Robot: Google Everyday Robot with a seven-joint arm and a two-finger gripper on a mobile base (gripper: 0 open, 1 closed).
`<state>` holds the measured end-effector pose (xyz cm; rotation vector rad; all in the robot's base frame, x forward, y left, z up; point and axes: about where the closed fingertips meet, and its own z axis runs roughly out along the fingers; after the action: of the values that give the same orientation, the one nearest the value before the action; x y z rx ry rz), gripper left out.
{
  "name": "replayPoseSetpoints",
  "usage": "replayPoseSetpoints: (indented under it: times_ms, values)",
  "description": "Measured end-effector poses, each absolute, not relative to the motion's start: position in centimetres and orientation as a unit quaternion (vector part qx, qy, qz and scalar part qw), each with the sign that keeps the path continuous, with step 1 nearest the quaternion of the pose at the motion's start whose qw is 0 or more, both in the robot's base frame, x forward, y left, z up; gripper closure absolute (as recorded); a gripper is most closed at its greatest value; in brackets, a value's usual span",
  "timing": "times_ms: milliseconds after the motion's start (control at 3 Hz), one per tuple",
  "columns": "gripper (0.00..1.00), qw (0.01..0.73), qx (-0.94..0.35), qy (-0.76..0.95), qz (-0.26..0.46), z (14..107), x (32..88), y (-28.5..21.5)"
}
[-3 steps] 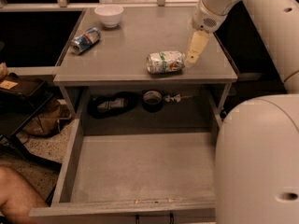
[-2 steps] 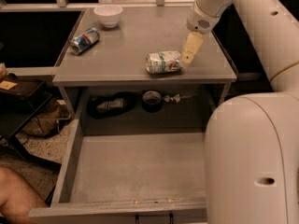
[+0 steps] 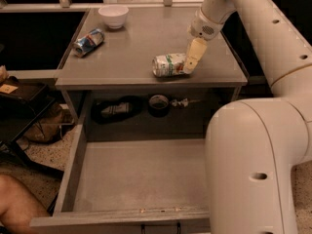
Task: Place 7up can into top drawer
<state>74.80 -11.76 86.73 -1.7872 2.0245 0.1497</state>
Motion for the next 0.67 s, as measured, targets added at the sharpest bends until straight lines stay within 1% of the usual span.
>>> replayPoseSetpoints:
  times_ms: [667]
  values:
    - [0.0,0.222,-0.651,0.722,0.077,85.89,75.11,-10.2]
